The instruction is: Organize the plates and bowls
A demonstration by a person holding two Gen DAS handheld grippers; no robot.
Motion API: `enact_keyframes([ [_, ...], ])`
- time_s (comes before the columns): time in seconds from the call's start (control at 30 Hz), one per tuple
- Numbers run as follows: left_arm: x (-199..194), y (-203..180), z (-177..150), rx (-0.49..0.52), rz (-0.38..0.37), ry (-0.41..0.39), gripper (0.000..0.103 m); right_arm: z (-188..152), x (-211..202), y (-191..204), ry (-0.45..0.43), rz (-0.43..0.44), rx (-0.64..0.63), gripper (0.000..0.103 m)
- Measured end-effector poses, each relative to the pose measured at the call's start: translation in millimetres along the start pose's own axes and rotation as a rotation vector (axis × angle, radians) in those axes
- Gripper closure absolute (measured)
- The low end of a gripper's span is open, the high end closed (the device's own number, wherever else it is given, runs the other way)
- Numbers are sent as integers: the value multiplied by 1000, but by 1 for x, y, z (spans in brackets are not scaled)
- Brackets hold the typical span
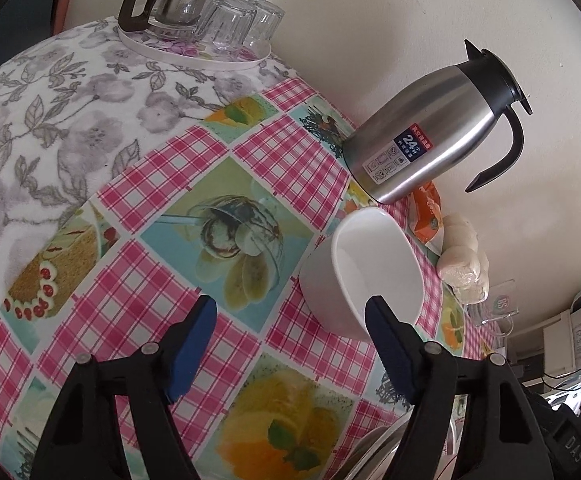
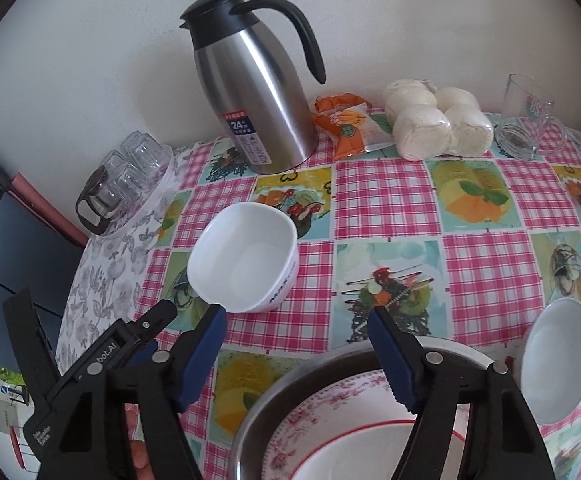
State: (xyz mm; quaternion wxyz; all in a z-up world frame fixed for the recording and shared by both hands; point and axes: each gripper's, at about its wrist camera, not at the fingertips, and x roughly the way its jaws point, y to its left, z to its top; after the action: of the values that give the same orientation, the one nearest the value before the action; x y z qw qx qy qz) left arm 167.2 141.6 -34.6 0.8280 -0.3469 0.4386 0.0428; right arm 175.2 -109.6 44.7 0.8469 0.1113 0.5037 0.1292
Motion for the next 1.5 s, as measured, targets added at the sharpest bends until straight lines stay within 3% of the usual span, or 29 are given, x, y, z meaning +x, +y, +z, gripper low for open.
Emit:
enact_keyframes([
  [0.13, 3, 1, 3, -1, -23, 1, 26, 2, 16, 10, 22, -12, 4, 36],
  [0.27, 5, 8, 6, -21, -40, 7, 26, 5, 30, 15, 37, -11, 15, 52],
  [0.73, 10, 25, 9, -55, -81, 31, 26, 7, 72, 25, 73, -91, 61, 84],
  [1.27, 14, 27, 10, -54, -108, 44, 27, 14, 92, 27, 99, -131, 26, 90],
  [1.33, 16, 26, 9, -51, -113, 52, 36, 13, 91, 29, 101, -129, 1, 91],
  [1.4, 18, 25, 7, -48, -114, 58, 38, 12, 91, 31, 112, -117, -24, 91],
  [1.5, 21, 24, 5, -46, -121, 74, 54, 10, 91, 34, 126, -104, -58, 92],
])
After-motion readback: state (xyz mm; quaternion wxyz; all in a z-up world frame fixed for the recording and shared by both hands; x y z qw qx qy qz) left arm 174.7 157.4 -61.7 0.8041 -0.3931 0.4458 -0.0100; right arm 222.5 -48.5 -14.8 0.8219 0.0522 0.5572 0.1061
